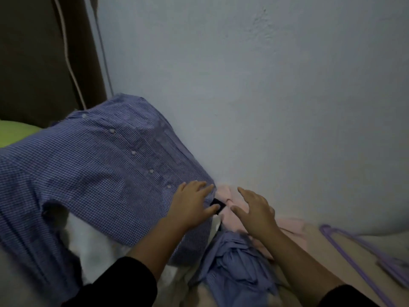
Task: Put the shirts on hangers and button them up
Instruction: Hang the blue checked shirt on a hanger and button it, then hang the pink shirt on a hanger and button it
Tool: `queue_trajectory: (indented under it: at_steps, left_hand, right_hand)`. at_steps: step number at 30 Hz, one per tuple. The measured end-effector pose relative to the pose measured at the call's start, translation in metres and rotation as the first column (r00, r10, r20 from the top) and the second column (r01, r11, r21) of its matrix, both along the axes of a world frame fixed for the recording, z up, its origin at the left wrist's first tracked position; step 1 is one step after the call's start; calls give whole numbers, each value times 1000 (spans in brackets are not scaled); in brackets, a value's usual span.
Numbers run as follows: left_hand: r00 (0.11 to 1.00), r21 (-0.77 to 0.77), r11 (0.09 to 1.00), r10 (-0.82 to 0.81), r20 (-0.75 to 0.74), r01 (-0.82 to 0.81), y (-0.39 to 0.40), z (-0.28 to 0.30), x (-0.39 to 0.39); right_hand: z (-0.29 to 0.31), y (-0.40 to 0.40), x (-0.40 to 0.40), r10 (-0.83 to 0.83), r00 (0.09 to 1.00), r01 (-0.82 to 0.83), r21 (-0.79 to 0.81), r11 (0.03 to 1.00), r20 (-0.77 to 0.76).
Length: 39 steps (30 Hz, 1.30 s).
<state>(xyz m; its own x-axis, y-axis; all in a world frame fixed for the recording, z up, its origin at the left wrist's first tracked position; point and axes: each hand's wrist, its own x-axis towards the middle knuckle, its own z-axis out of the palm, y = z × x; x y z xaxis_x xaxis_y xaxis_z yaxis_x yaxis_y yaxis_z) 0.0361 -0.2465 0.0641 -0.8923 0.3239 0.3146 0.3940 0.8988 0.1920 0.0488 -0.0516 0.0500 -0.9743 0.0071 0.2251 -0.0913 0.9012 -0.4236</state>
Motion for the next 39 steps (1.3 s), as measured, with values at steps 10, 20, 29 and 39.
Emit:
queue_trajectory:
  at_steps: [10,20,29,39]
  left_hand:
    - [997,54,998,-42,69,38,50,-71,-31]
    - [977,74,992,-115,179,103,111,-130,-98]
    - [965,121,976,-201,167,182,172,-156,-134]
    - [952,140,965,-246,180,223,198,-162,-129]
  right_hand:
    - [-83,54,-25,-78,989,87,-70,994,124]
    - [-151,116,-80,-129,980,154,-169,973,152]
    - [-180,186,-104,-487,866,494,-51,868,115]
    - [-169,215,-112,-357,857,474,-299,828,372]
